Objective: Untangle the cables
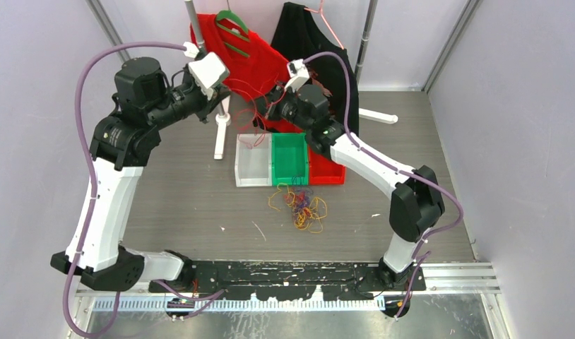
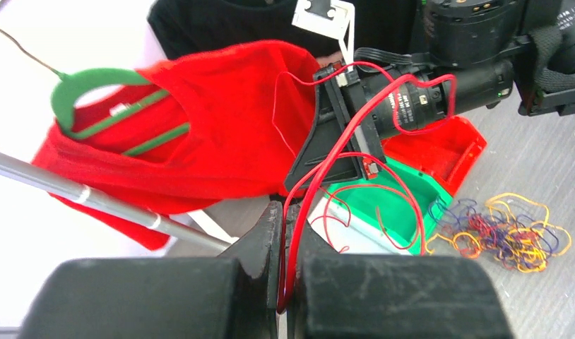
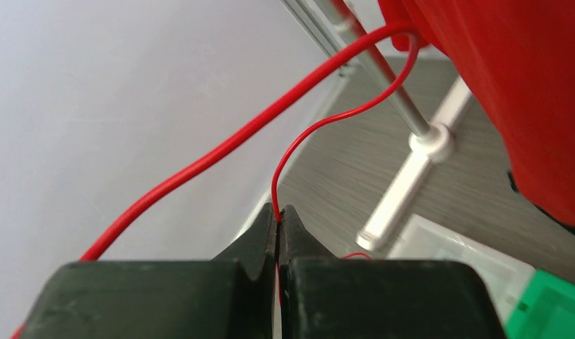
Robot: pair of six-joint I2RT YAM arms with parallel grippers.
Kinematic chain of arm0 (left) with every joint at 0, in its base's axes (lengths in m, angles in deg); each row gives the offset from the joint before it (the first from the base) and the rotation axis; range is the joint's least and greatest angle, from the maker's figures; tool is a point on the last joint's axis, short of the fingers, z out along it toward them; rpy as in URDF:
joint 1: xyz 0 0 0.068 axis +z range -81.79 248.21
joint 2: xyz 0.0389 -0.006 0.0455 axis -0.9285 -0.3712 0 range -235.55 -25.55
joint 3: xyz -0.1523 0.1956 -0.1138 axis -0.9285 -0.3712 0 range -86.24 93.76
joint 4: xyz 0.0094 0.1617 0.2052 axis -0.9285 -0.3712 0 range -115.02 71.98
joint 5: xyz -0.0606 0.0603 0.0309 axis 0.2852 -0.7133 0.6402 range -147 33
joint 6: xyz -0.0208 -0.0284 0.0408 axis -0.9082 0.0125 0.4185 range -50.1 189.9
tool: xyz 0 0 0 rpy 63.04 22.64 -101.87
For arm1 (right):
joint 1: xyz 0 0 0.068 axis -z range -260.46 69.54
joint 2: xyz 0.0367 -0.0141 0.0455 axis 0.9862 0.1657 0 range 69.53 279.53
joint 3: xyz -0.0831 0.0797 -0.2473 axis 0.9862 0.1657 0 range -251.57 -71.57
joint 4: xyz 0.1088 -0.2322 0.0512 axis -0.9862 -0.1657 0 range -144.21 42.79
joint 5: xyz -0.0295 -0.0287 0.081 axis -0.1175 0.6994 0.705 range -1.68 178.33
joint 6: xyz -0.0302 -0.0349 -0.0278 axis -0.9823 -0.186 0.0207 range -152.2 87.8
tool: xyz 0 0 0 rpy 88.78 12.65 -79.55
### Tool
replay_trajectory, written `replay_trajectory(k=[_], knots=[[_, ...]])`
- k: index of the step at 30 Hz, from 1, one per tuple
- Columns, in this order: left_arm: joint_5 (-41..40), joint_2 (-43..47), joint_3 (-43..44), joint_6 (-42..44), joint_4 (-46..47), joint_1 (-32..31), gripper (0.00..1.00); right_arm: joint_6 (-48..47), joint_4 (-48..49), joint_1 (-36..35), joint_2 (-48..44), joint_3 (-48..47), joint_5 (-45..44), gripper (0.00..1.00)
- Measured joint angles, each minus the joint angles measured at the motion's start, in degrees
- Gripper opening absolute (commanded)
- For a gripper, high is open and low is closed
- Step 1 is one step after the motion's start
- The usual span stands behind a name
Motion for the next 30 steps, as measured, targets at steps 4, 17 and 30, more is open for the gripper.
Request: replay_trajectory(k=[4,17,30], knots=[[-0.3,1.7,-5.7,0.0,0.0,0.0,0.00,-1.7,-1.4,-0.4,1.8,3.0,-1.5,0.01],[-3.8,1.7,-19.5,3.9,0.2,0.1,0.00,-11.1,-5.7,-5.3,13.0,4.1,-9.9,0.31],[-10.5,-8.5,-23.9,7.8,8.3,3.6,0.00,-13.9,-6.3,-5.6,11.0,13.3,-13.3,0.79]])
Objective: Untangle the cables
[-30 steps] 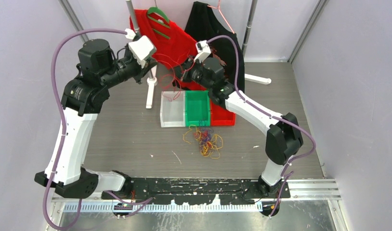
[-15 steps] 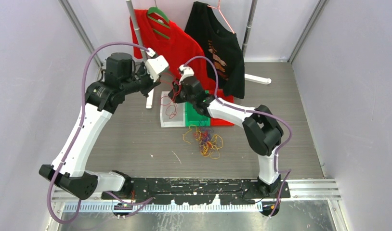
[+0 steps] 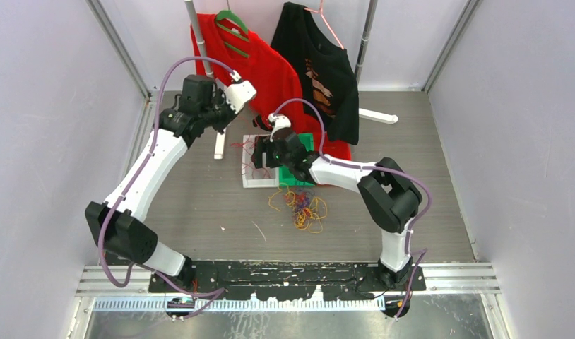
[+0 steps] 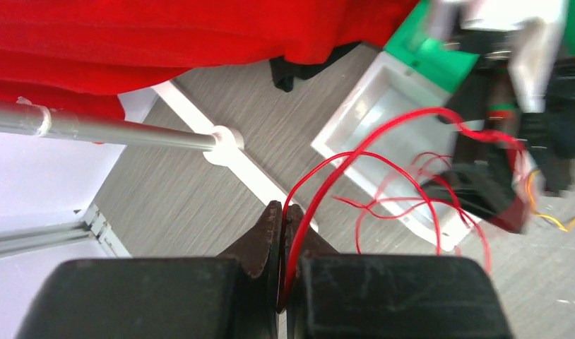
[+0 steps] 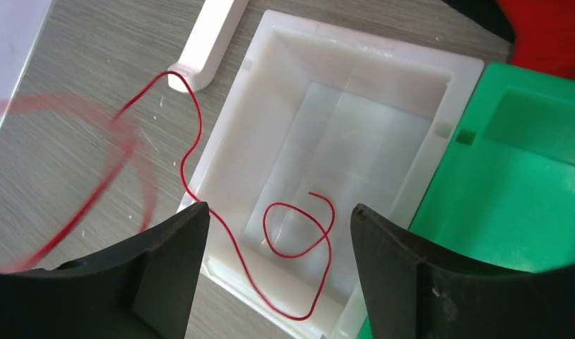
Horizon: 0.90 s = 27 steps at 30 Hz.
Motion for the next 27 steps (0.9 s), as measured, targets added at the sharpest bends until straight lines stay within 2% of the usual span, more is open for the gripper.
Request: replay_trajectory(k=[7,15,17,22,27], knots=[[-2.6,-3.2,-0.9,-0.2,5.2,0.8,0.00,0.7,0.4,1.2,-7.5,8.0,0.0,0.78],[-0.5,-3.5,-0.2,-4.6,5.7,0.8,0.00,1.8,-0.9,1.6,-12.1,9.3,0.9,0.78],[0.4,-3.4,0.9,-5.3,5.6,0.8,0.00,1.9,-1.5,1.6,-13.0,9.5,0.8,0.74],[3.7,-1.7,2.5,-8.1,4.5,0.8,0.00,2.4,-4.3,2.1,-15.9,10.4,-1.5,0.54],[7.1,-0.5,3.3,-12.3,3.9,0.1,0.00,2.8,-6.9,3.8,-19.6,14.5,-3.5,0.52]])
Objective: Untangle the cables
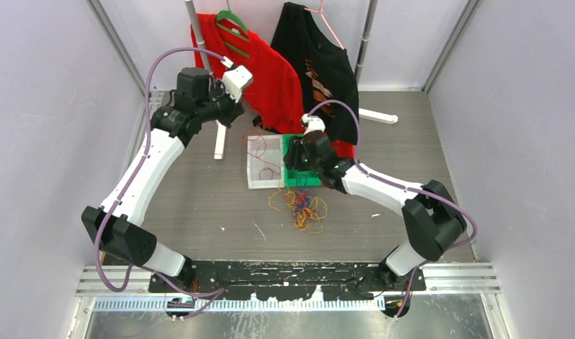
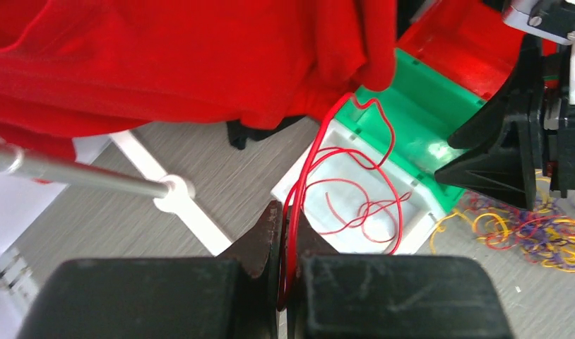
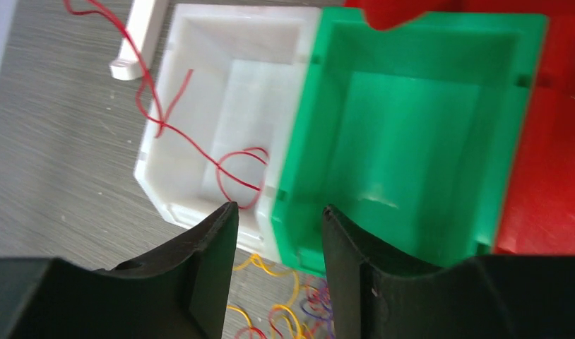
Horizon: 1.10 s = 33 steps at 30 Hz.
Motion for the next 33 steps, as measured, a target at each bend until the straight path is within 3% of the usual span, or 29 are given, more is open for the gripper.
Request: replay_trajectory(k=[10,17,33], knots=[[2.3,-1.7,0.5,-3.9,0.4,-4.0,0.00,1.1,-4.1,3.0,-13.1,8.1,-5.4,0.52],[1.6,-5.6,-5.6,-4.3,4.2,-4.5,0.00,1.3,-6.2,3.9,-17.5,12.0,-9.4,0.49],[-9.4,-14.5,-17.9,6.5,13.1,-7.5,0.00,3.1,-7.2,5.5,-20.4,15.8,-11.5,0.47]])
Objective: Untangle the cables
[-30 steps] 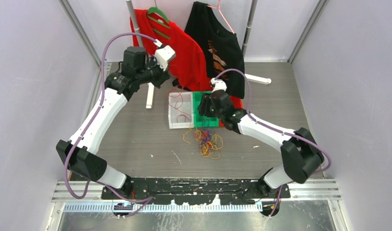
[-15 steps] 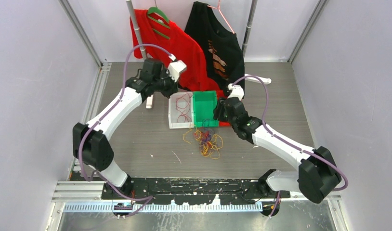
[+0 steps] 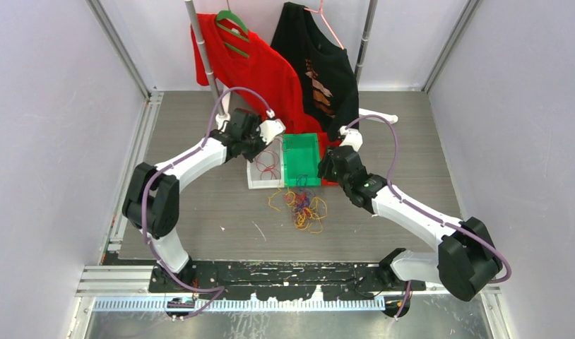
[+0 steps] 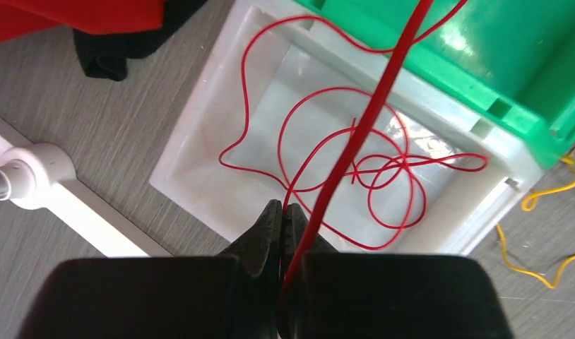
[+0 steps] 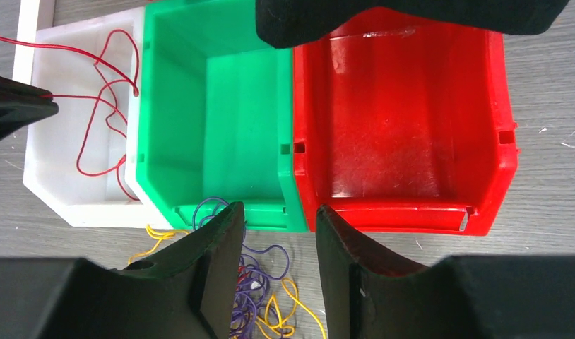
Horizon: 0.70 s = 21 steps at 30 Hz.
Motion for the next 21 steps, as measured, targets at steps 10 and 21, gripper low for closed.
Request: replay_trajectory(k=[10,21], knots=[[-0.1,-1.5,-1.0,3.2,-0.9,0.1,0.67,0.2,0.0,0.0,3.1,0.0,0.3,0.44],[12.7,5.5,3.8,2.0,-11.1,3.8,0.94,0.2,0.0,0.0,3.6,-0.1,3.1,0.43]])
